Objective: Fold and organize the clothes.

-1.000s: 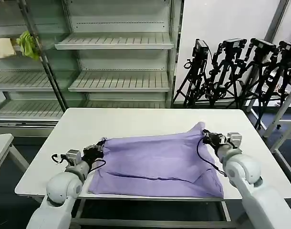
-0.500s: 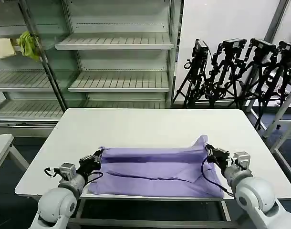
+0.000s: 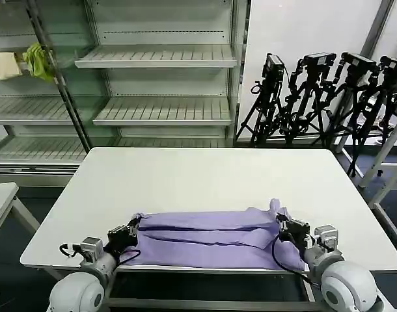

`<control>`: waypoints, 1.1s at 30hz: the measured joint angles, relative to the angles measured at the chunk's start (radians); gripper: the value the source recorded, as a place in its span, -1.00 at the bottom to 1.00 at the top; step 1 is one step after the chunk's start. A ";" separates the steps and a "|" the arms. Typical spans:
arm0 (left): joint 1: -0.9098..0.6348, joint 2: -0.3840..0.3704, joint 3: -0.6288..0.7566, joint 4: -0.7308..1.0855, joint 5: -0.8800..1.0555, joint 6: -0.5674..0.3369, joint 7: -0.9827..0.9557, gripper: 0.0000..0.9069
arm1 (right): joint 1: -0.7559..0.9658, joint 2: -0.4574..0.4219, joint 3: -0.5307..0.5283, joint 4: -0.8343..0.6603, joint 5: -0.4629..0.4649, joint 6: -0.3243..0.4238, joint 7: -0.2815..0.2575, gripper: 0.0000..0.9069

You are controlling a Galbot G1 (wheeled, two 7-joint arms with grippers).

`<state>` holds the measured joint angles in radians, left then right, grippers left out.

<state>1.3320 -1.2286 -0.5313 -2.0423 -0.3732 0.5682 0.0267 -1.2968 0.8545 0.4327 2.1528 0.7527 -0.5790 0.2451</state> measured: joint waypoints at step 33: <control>0.128 -0.011 -0.057 -0.092 0.035 -0.006 -0.007 1.00 | -0.149 -0.065 0.054 0.074 -0.135 -0.002 0.003 1.00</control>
<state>1.4602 -1.2398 -0.5880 -2.1345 -0.3383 0.5625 0.0194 -1.4457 0.7896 0.4864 2.2267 0.6182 -0.5808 0.2482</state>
